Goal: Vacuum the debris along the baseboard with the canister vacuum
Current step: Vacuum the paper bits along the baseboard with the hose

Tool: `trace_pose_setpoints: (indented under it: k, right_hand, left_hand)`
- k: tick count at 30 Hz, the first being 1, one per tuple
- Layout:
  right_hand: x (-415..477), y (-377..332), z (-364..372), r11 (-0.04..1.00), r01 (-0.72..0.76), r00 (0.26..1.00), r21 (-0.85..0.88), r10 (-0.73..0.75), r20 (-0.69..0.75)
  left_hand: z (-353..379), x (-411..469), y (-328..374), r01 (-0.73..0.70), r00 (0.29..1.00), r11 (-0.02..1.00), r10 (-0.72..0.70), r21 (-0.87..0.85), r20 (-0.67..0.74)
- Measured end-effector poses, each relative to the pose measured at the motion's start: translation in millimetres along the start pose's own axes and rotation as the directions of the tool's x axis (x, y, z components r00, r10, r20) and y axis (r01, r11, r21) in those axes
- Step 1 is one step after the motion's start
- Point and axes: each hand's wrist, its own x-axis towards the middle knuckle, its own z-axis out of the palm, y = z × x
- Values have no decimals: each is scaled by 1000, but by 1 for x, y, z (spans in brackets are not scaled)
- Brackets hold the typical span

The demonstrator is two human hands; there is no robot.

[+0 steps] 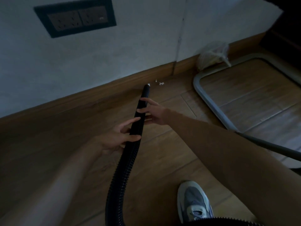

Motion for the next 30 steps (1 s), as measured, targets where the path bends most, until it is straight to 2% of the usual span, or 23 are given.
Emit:
trace_pose_setpoints:
  k: [16, 23, 30]
  right_hand:
    - [-1, -11, -30, 999, 33, 994, 34, -29, -107]
    - [4, -20, -31, 998, 41, 994, 49, -36, -101]
    - [5, -28, -28, 998, 51, 995, 48, -47, -89]
  left_hand:
    - [19, 31, 27, 18, 997, 1000, -17, -6, 72]
    - [12, 40, 36, 46, 997, 999, -45, -5, 68]
    - [15, 37, 42, 7, 1000, 1000, -7, -11, 9]
